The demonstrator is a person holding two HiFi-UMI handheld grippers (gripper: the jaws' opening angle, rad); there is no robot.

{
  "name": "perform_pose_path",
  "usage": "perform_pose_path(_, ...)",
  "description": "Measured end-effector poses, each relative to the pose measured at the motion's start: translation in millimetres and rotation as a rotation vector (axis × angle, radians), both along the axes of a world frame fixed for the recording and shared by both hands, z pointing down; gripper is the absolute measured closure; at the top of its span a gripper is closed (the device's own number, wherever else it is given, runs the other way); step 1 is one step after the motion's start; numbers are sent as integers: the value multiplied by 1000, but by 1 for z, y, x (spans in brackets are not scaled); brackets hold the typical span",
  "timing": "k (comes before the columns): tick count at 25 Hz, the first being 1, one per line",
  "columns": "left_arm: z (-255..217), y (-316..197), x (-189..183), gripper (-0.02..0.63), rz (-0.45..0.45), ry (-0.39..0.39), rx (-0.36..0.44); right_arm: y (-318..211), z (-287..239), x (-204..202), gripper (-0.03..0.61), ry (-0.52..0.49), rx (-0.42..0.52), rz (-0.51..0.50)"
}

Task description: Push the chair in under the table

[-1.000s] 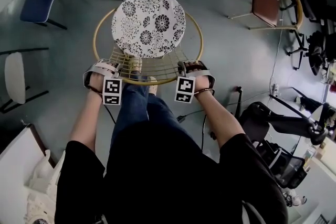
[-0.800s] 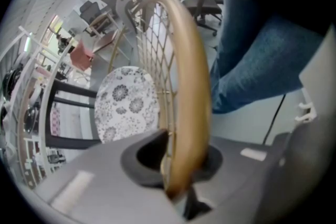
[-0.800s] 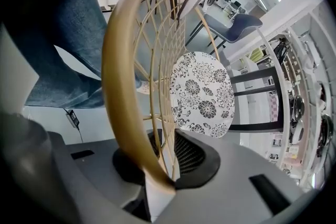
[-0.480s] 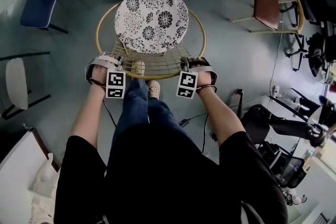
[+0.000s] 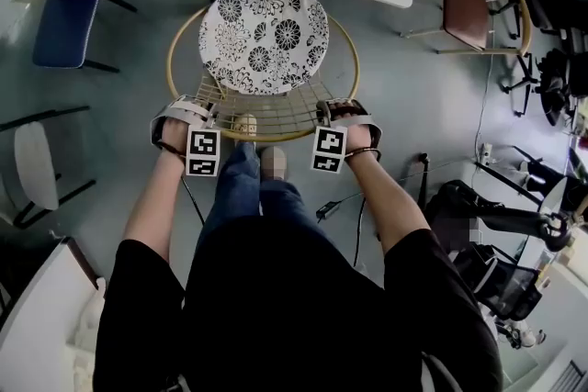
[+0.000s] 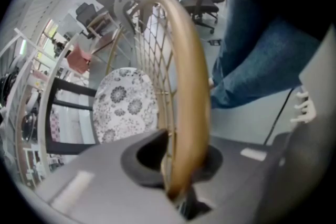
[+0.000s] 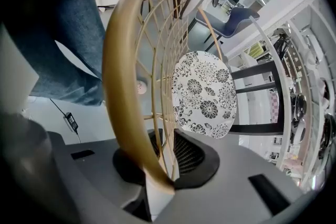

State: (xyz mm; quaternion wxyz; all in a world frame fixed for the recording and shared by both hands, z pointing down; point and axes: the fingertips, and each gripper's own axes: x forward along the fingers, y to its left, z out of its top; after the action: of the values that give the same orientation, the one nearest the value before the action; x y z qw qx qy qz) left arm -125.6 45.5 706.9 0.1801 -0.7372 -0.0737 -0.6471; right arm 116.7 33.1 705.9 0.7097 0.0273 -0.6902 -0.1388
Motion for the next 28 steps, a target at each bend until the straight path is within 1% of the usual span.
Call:
perform_pose_path(6,4,4,2,565,0,18,1,3,4,2,515,8,-2,-15)
perform_pose_path(14,2,3,3,561,-11,24,3,1,2,3,515,29,0,-11)
perform_pose_path(18,1,2,4,561,-10,26,1,-1,1,5,515,45,4,24)
perform_pose_path(20,-2,8,6,555,-14,32,-26,3,-4,8,514,42,-10,62)
perform_pose_path(21,-3,10,7,540,-28,38,-53,5,-7,9,514,37,-20,77)
perform_pose_path(22,-3,11,8,501,-52,47,-89,5,-9,9,505,29,-27,83)
perform_pose_path(23,-3,11,8,447,-80,58,-126,4,-10,8,492,20,-31,78)
perform_pose_path(24,-3,10,9,423,-104,72,-157,4,-11,5,482,9,-32,65)
perform_pose_path(26,-11,8,10,422,-130,104,-187,5,-17,1,473,-13,-29,31)
perform_pose_path(28,-23,7,10,416,-150,124,-188,9,-29,2,464,-37,-21,17)
